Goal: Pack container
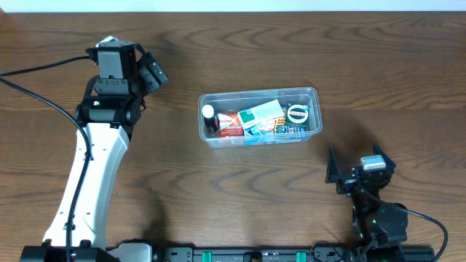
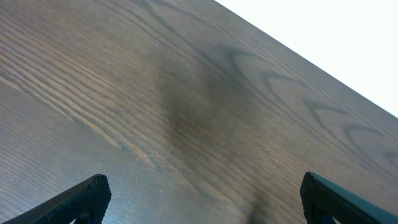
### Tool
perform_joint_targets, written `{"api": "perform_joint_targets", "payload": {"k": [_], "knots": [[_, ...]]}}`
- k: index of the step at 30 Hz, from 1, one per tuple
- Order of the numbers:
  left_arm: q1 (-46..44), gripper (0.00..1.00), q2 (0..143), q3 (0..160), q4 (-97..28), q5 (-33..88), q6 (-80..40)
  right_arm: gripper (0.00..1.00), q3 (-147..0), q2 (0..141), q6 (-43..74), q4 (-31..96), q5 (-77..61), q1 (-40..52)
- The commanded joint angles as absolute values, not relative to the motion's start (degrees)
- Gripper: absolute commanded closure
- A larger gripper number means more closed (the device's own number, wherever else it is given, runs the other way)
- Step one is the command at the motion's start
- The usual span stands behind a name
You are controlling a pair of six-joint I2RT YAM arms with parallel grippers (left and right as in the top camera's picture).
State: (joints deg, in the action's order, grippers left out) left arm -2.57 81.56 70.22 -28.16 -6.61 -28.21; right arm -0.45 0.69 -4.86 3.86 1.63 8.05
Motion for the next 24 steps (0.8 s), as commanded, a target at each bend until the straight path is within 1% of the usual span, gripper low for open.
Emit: {"api": "perform_joint_targets", "payload": {"k": [1,13,18,24], "knots": [[-2.31,0.02,81.23,71.16,-28.27,-7.14,-27.46,0.01,-0.32,0.32,-5.65,4.12,1.04,7.55],[-2.28,0.02,80.44,71.16,-29.87,-7.14,-26.81,0.01,-0.32,0.32,-5.65,4.12,1.04,7.55],[-2.26,0.02,75.68,70.91,-34.63,-7.14,-26.81,0.01,-0.32,0.32,-5.65,4.14,1.04,7.55],[-2.26,0.02,64.07,66.94,-36.25,-7.16,-25.47,0.01,-0.32,0.32,-5.65,4.12,1.04,7.55]]}}
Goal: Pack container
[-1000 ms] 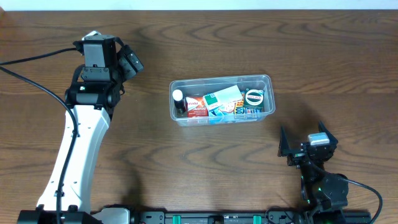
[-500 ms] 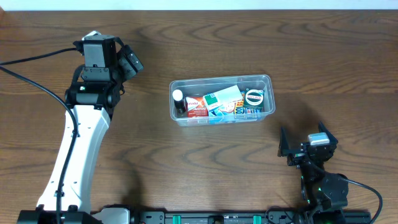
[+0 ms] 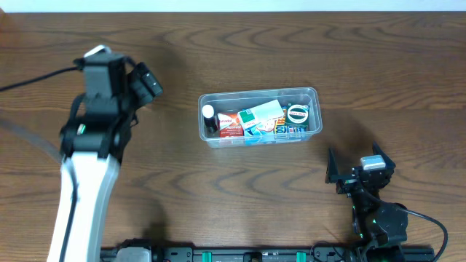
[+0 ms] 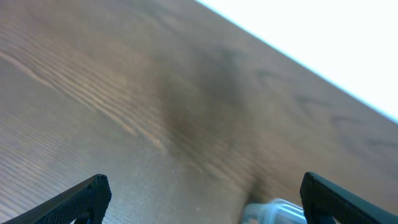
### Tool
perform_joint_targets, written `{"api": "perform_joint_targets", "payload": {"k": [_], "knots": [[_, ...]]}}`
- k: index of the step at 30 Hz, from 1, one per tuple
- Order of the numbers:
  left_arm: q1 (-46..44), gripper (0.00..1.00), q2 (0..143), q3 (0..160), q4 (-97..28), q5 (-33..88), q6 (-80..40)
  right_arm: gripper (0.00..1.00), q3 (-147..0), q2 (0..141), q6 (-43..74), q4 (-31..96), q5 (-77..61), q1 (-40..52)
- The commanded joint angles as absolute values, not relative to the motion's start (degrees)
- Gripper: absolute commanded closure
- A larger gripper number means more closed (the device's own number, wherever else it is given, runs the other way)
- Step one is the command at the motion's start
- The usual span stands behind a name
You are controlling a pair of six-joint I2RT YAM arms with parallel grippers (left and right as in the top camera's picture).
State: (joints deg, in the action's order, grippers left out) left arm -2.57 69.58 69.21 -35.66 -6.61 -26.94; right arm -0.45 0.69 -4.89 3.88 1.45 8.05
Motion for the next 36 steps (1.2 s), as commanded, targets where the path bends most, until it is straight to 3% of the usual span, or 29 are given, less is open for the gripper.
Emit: {"api": "perform_joint_targets", "payload": {"k": [1,15,23,36], "knots": [[-2.26,0.02,61.47,65.67,-36.71,-7.16,-25.47,0.01,-0.32,0.32,-5.65,4.12,1.04,7.55],[-2.26,0.02,21.96,41.45,-42.76,-6.87,-25.54,0.01,-0.32,0.32,-5.65,4.12,1.04,7.55],[-2.26,0.02,9.65,26.96,-43.0,-6.7,-25.54,0.01,-0.32,0.32,-5.65,4.12,1.04,7.55],[-2.26,0.02,6.37,6.35,-1.19,-6.66,-23.09,0.01,-0.32,0.32,-5.65,4.14,1.04,7.55]]}}
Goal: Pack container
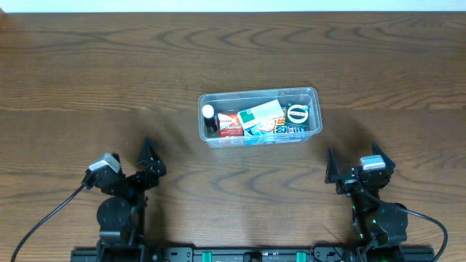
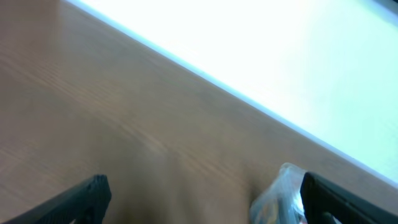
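The clear plastic container (image 1: 315, 109) stands in the middle of the table, holding a dark bottle with a white cap (image 1: 209, 118), a red box (image 1: 231, 125), a green and white packet (image 1: 261, 115) and a tape roll (image 1: 297, 113). My left gripper (image 1: 129, 166) sits folded near the front left edge, open and empty. In the blurred left wrist view its fingertips (image 2: 93, 190) stand wide apart, with the container (image 2: 280, 196) low at the right. My right gripper (image 1: 354, 161) rests open and empty at the front right.
Bare wooden table (image 1: 87, 80) surrounds the container on all sides. A white strip runs along the far table edge (image 1: 233, 6). Both arm bases sit at the front edge.
My left arm was stretched out over the far left of the table; it now sits folded low at the front left edge, still open. The container and right arm have not moved.
My left gripper hung open and empty over the far left of the table, left of the filled container. It then stood slightly farther left. Now it is folded at the front edge. The container's contents and the right arm stayed the same throughout.
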### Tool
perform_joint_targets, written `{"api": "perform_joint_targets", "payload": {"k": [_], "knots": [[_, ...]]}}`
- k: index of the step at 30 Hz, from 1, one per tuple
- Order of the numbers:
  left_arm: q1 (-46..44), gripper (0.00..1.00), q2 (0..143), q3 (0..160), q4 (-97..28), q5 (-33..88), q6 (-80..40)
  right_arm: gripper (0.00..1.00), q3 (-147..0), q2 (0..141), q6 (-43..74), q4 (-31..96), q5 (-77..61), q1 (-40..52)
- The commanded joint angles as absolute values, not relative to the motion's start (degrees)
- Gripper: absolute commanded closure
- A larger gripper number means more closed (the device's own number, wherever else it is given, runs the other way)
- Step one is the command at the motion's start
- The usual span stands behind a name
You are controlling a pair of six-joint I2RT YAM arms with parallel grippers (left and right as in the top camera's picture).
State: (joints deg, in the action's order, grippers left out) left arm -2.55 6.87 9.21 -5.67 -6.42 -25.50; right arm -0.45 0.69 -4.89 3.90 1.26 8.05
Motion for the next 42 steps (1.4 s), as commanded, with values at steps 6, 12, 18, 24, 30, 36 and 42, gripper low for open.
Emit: {"api": "perform_joint_targets", "payload": {"k": [6,12,18,24,30,36,42], "knots": [[-2.26,0.02,6.37,1.48,5.76,-6.46,-19.42,0.01,-0.32,0.32,-5.65,4.12,1.04,7.55],[-2.26,0.02,6.13,0.23,4.8,-6.44,-9.43,0.01,-0.32,0.32,-5.65,4.12,1.04,7.55],[-2.26,0.02,6.04,0.23,4.34,-4.97,1.04,0.01,-0.32,0.32,-5.65,4.14,1.04,7.55],[-2.26,0.02,2.57,0.23,-0.86,-4.99,1.93,0.01,-0.32,0.34,-5.65,4.12,1.04,7.55],[-2.26,0.02,0.1,0.23,-2.94,-5.02,2.83,0.01,-0.32,0.32,-5.65,4.12,1.04,7.55],[-2.26,0.02,0.1,0.23,-3.7,-4.99,2.79,0.01,-0.32,0.34,-5.65,4.12,1.04,7.55],[-2.26,0.02,0.1,0.23,-3.7,-4.99,2.79,0.01,-0.32,0.32,-5.65,4.12,1.04,7.55]]}}
